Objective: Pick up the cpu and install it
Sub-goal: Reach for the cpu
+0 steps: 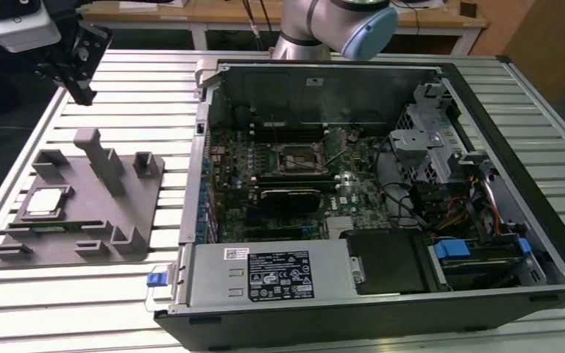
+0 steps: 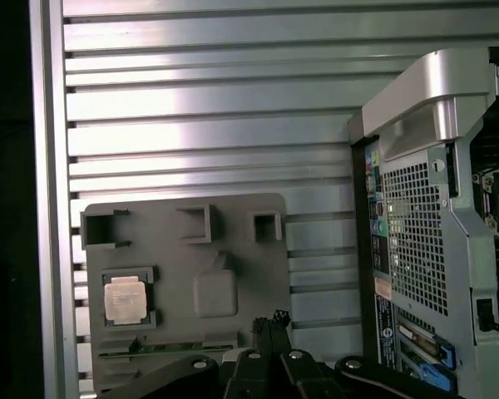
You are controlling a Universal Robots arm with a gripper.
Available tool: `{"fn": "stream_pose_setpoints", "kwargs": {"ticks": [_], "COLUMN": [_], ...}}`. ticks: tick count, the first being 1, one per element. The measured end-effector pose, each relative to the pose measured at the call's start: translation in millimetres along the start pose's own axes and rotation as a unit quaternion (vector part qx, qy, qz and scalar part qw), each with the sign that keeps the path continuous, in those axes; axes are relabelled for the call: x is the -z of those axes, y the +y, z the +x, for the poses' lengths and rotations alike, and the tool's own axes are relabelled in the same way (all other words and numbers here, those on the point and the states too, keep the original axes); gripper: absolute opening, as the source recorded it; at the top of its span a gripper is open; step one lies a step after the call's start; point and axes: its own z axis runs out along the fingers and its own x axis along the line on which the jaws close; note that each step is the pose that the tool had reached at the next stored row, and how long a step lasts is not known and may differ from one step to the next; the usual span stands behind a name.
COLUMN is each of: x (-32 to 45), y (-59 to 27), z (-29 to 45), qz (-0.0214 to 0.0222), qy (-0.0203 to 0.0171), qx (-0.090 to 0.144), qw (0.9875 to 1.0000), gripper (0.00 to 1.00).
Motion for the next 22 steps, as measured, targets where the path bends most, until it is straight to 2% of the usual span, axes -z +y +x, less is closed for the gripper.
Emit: {"fn": "stream_pose_setpoints", "kwargs": {"ticks": [22], "x": [-11.4], "y": [-4.0], "z": [34.2], "qz": [0.0000], "qy": [0.0000], "qx": [0.000], "qw": [1.0000], "gripper": [0.11]}}
